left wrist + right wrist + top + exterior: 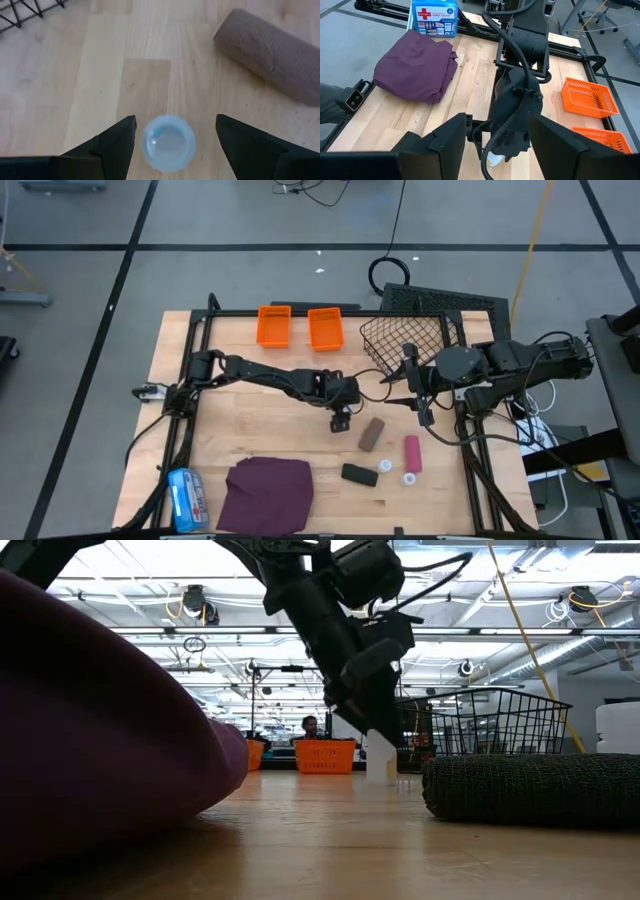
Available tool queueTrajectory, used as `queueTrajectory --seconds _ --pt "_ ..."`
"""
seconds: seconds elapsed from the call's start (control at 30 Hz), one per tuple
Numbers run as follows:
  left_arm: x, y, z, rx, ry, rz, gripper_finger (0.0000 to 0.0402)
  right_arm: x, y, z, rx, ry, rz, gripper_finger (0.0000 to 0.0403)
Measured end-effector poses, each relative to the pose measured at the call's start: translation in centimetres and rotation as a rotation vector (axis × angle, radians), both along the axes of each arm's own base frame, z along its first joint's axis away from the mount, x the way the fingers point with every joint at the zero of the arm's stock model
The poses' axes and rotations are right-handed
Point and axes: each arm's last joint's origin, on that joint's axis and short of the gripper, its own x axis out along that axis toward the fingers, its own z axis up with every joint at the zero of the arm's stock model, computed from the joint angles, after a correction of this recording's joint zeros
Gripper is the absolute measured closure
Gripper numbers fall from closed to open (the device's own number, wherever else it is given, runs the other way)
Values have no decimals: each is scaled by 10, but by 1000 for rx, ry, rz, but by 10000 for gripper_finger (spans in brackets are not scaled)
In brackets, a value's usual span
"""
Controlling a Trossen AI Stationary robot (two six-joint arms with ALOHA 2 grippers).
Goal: Pick & Place Medicine items
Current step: Put the bottom transparent pill bottle into the left orange bin
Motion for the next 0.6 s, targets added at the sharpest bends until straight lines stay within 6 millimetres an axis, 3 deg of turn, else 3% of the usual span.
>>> queueTrajectory --seconds 0.17,0.47,0.6 --pt "0 0 0 0 6 0 133 0 0 0 -2 2 1 202" --pt "0 2 0 -8 4 14 263 0 0 0 -3 4 1 202" --pt "-1 5 1 -24 3 37 263 0 0 0 -3 4 1 203"
